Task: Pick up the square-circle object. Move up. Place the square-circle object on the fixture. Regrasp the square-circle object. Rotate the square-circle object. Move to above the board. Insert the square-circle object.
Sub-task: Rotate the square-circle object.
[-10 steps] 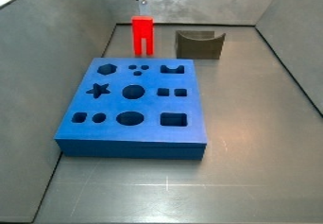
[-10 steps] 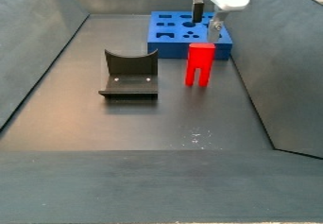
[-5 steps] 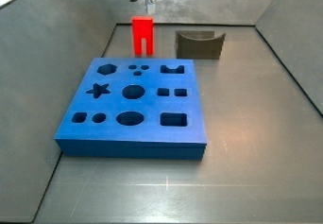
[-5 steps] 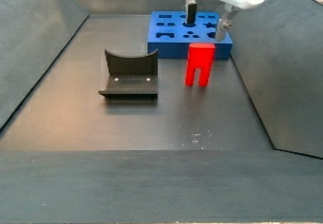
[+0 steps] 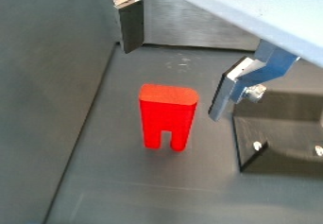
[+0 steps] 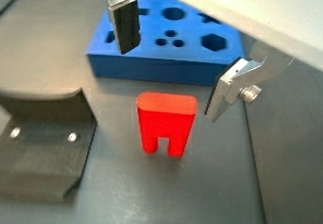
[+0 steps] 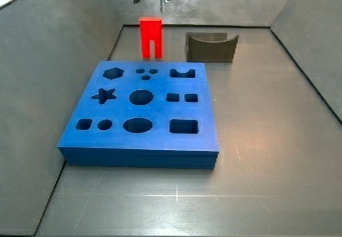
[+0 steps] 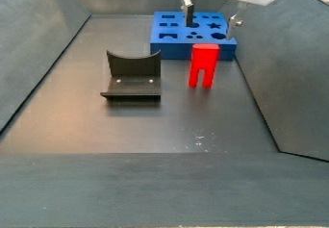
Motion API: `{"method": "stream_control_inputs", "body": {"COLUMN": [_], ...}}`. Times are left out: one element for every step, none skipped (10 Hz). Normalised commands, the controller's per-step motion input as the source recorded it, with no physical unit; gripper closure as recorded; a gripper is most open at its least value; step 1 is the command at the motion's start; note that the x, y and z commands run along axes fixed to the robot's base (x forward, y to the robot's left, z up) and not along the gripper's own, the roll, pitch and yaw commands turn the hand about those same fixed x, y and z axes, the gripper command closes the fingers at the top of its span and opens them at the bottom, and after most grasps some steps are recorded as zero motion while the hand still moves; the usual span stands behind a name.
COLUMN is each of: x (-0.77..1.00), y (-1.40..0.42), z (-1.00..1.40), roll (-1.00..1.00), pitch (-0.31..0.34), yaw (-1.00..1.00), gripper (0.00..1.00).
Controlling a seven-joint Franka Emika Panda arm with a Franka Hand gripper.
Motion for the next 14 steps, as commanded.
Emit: {"method": "stream_control_inputs", "body": {"x": [0.02,0.02,0.02,0.02,0.02,0.02,0.02,0.02,0.02,0.02,0.00,0.01,0.03,0.04], "y": [0.00,0.00,0.00,0.00,0.00,0.00,0.00,0.00,0.00,0.00,0.00,0.00,0.01,0.00], "z": [-0.01,-0.01,-0.01,-0.01,-0.01,-0.01,-0.01,-0.01,-0.01,-0.01,-1.00,-1.00,-1.00,-1.00], "roll": [-0.02,-0.02,-0.02,-0.03,-0.03,-0.04,-0.05,-0.05,-0.05,-0.05,-0.05,-0.04,-0.02,0.01], "pitch": [0.016,0.017,0.020,0.022,0.027,0.030,0.039,0.039,0.039,0.038,0.038,0.025,-0.004,-0.015], "yaw": [1.00,1.00,1.00,1.00,1.00,1.00,1.00,0.69,0.45,0.29,0.19,0.11,0.08,0.06], "gripper": [0.00,0.00,0.00,0.00,0.00,0.00,0.00,0.00,0.00,0.00,0.00,0.00,0.00,0.00]}}
